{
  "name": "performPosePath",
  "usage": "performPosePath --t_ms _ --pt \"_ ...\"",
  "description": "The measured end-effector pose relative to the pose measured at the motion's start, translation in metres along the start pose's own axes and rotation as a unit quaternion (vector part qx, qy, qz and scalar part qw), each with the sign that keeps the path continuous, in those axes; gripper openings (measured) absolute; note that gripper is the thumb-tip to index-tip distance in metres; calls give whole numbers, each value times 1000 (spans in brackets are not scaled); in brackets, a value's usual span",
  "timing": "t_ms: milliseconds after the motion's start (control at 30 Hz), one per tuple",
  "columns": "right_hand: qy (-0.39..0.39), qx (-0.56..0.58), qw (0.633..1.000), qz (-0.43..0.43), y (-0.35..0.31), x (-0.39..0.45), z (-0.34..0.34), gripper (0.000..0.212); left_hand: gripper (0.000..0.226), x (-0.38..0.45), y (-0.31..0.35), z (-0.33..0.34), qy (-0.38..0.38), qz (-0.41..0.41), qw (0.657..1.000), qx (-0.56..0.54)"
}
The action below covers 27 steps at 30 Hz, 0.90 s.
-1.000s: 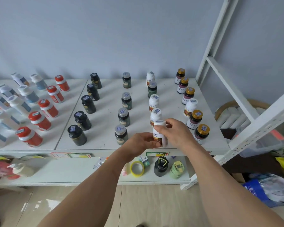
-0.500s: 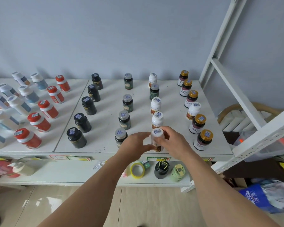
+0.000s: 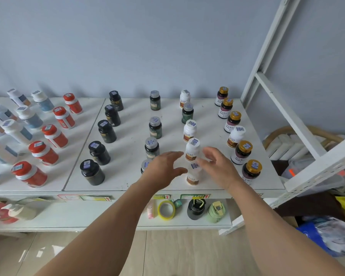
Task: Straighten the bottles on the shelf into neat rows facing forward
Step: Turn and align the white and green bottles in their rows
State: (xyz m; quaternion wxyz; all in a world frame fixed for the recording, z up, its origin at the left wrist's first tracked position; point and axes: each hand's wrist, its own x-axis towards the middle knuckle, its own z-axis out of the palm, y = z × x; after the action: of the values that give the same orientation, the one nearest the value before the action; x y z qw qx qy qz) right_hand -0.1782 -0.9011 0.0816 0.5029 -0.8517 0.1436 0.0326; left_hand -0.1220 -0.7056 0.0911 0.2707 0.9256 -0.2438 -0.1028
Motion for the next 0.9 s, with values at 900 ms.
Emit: performPosePath --t_ms 900 --pt "-13 -114 993 -16 -48 90 -21 59 30 94 -5 -9 -167 -119 931 -301"
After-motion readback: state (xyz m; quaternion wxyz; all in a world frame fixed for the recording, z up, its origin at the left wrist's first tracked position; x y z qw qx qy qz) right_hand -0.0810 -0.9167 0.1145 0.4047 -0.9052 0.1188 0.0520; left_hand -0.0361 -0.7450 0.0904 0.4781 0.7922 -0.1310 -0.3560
